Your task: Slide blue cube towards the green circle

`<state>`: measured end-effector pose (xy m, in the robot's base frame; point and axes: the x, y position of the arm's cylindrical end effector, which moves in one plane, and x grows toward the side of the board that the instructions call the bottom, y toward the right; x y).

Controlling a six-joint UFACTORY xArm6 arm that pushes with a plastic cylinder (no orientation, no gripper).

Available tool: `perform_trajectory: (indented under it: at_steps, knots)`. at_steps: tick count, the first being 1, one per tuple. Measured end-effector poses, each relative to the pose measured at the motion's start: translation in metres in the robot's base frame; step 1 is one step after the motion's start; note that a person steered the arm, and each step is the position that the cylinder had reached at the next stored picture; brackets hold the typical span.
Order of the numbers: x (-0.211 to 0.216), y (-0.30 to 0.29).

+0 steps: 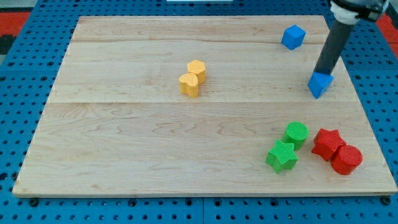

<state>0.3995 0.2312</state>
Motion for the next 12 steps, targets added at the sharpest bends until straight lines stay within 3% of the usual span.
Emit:
perform_trajectory:
  at_steps: [1,2,3,4,5,6,8,10,11,12]
  knots:
    - [0.049,-0.016]
    - [0.072,-0.047]
    - [0.038,-0.051]
    - [-0.062,0.014]
    - [-0.151,0.030]
    - [-0.160,-0.025]
    - [-0.048,-0.087]
    - [0.037,-0.082]
    - [0.003,-0.088]
    - [0.024,-0.121]
